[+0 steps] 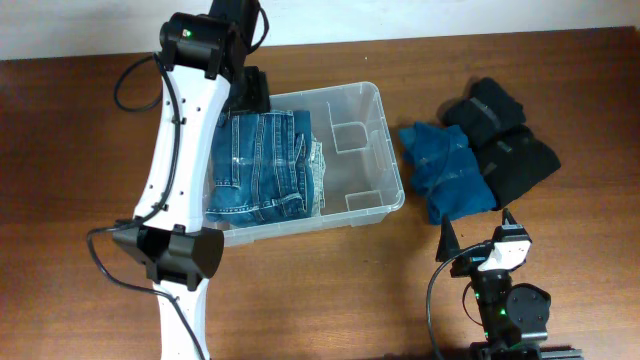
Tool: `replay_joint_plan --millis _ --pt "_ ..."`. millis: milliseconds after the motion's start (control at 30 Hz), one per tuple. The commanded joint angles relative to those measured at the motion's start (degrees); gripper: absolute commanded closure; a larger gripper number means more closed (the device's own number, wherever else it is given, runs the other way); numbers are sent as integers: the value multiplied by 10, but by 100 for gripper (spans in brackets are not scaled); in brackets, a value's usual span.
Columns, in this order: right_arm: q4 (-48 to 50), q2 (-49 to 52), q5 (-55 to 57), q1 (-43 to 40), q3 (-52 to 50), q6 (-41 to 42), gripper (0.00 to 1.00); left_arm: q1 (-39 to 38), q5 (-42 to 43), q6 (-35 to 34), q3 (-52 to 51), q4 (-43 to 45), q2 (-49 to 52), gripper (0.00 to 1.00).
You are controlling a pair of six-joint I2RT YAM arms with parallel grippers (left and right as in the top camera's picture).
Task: Pack container
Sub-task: 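Carry the dark jeans with the left gripper and place them in the bin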
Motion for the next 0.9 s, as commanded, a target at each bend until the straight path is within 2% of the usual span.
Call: replay_joint_plan --millis 0,67,100,233,500,667,867 --pt "-1 -3 7 -5 -4 2 2 -5 20 9 -22 1 21 39" --pt "-1 -3 7 -5 -4 2 2 -5 19 9 -47 5 21 52" --pt "-1 -3 7 -5 -4 2 1 -5 19 9 -61 10 21 53" --pt "-1 -3 7 -5 -4 2 2 -5 11 9 -128 51 21 54" --pt "-1 -3 7 -5 -4 2 2 24 5 9 -304 222 21 54" --pt "-1 -3 7 -5 -4 2 2 35 5 9 -405 299 21 54" --pt "-1 -3 7 -5 -4 2 2 43 5 9 -471 339 21 53"
